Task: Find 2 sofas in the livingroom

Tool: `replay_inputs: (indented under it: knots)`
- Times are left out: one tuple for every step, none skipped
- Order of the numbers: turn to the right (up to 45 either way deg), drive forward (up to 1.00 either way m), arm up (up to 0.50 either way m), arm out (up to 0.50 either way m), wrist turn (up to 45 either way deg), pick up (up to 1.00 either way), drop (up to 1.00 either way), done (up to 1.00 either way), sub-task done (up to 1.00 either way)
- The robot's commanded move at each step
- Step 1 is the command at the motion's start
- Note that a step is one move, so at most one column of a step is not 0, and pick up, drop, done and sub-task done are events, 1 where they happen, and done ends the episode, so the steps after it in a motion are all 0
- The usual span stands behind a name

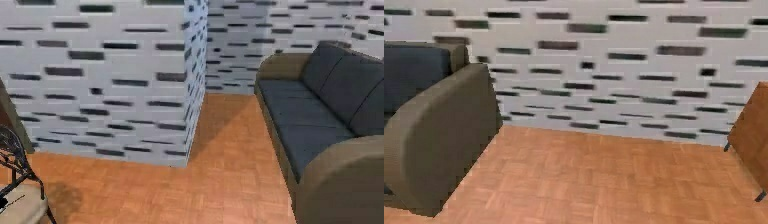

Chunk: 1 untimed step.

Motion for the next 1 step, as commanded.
replay_inputs:
  knots:
    - [0.0, 1.00, 0.00, 0.00, 0.0, 0.00, 0.00, 0.00, 0.00]
